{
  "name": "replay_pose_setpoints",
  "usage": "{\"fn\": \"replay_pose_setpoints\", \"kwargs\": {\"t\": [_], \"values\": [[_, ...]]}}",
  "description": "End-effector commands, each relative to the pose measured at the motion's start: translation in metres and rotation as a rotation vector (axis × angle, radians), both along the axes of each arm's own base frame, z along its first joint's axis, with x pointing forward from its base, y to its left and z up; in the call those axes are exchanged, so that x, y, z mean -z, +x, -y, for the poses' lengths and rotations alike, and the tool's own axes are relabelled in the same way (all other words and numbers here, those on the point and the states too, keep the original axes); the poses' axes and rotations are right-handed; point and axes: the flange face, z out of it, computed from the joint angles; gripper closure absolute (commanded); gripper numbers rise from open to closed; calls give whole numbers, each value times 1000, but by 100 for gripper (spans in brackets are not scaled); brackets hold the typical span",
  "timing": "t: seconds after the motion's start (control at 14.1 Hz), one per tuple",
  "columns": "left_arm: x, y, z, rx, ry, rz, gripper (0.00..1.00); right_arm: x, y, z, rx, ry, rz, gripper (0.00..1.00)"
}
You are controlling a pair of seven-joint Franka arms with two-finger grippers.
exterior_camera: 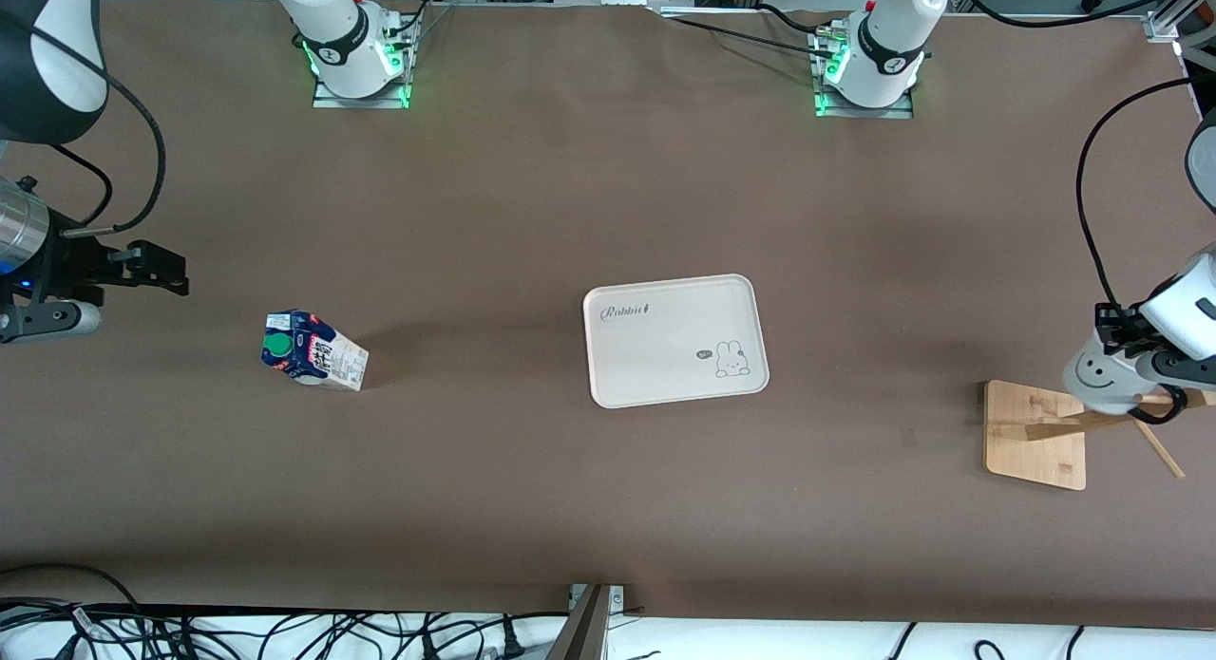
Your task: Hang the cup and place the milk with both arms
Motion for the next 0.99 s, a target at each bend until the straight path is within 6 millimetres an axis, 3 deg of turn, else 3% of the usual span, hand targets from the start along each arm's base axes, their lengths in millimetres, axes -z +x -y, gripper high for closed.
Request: {"fn": "replay_pose_setpoints", "kwargs": {"t": [0.0,0.14,0.21,0.35,0.57,0.71,0.92], "values": [[0,2,-2,6,11,0,0,-23,-2,9,-56,-42,-24,0],[-8,2,3,3,-8,13,0,-15,-6,28,-187,-33,-104,0],[-13,1,8,0,-39,25,0,-20,-7,33,-199,-27,-98,0],[-38,-11,20,7,-83,46,0,-32,-5,26,-202,-28,-68,0],[-78,-39,87,1,-132,40,0,-32,-2,18,-115,80,-29,0],[-88,-61,117,-48,-146,7,0,-33,-3,11,-23,87,-22,0],[-85,-99,120,-66,-151,-37,0,-34,-3,11,-25,58,-28,0]]}}
